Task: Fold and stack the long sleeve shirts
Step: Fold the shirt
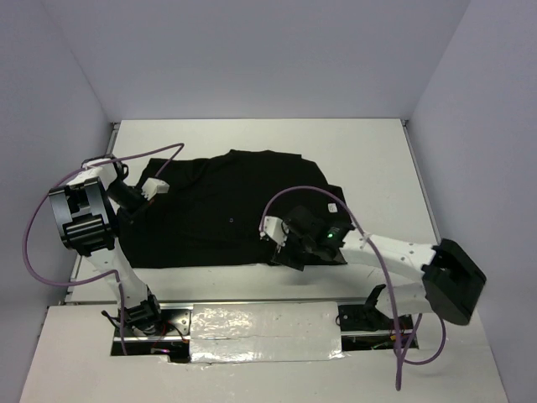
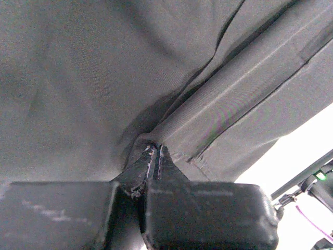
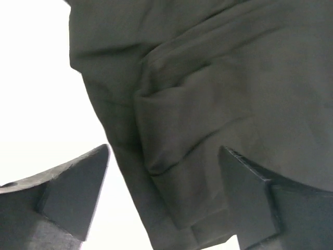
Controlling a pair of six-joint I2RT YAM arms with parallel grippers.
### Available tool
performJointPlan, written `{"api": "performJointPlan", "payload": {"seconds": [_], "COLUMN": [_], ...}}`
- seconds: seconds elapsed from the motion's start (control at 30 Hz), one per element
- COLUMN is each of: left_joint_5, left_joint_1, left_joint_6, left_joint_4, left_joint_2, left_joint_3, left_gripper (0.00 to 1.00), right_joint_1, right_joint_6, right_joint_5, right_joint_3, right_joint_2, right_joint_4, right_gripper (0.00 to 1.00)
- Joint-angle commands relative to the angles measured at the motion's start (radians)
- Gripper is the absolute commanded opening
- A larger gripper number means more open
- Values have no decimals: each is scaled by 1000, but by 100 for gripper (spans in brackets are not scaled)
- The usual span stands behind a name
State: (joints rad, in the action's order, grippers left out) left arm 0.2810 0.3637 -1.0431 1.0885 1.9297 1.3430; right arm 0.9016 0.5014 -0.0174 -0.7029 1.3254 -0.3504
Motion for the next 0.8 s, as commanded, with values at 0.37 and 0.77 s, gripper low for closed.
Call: {"api": "performJointPlan", "payload": {"seconds": [0.37, 0.77], "left_joint_5": [40, 58], "left_joint_1": [6, 6], "left_joint_6": [28, 43], "left_joint_4": [34, 14], "left_joint_2": [-5, -28], "left_joint_3": [13, -25], "left_gripper": [0, 0], "right_joint_1": [-768, -834], "right_joint_6": [-659, -707], "right_joint_5": [438, 384], "right_joint_3": [44, -99], "right_joint_2": [-301, 112], "right_joint_4": [340, 293], "right_gripper": [42, 57]}}
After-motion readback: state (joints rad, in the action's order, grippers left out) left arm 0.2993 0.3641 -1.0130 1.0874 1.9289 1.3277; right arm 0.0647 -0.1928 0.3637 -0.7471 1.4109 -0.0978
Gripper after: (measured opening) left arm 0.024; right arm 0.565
